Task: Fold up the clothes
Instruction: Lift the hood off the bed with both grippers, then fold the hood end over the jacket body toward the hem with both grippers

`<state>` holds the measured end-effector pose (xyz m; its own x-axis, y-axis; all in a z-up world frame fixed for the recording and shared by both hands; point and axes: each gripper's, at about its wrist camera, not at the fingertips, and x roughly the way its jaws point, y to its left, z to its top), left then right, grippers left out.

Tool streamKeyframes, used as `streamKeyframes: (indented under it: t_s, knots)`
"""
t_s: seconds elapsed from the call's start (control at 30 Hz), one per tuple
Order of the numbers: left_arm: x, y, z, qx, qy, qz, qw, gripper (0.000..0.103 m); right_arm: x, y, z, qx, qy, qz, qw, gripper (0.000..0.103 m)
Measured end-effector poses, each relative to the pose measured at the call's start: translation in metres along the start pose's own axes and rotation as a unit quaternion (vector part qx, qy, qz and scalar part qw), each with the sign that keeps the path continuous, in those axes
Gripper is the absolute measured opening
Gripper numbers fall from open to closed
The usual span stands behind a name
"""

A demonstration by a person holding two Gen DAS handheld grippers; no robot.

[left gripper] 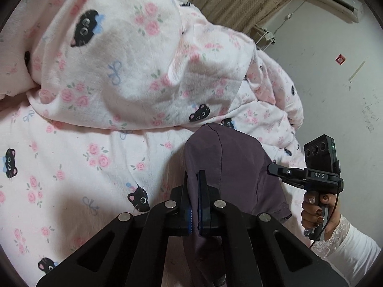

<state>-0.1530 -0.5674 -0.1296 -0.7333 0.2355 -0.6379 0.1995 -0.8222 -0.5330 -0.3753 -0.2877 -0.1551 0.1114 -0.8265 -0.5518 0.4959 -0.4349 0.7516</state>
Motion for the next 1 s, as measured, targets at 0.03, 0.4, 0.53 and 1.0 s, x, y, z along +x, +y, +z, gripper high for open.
streamKeyframes:
  t_s: [0.03,0.4,0.53,1.0]
  knots:
    - [-0.005,0.0,0.0,0.001,-0.003,-0.002,1.0,0.002,-0.003,0.005,0.001,-0.006,-0.004,0.006,1.0,0.003]
    - [-0.061,-0.014,-0.008,0.023,-0.03,-0.024,0.999,0.002,-0.043,0.069,-0.009,-0.087,-0.012,0.063,0.994,0.003]
    - [-0.078,-0.023,-0.019,0.041,-0.031,-0.031,0.9982,0.002,-0.057,0.085,-0.021,-0.112,0.001,0.08,0.991,0.003]
    - [-0.124,-0.068,-0.081,0.135,0.012,-0.036,0.9901,0.002,-0.092,0.116,-0.094,-0.205,0.077,0.084,0.972,0.003]
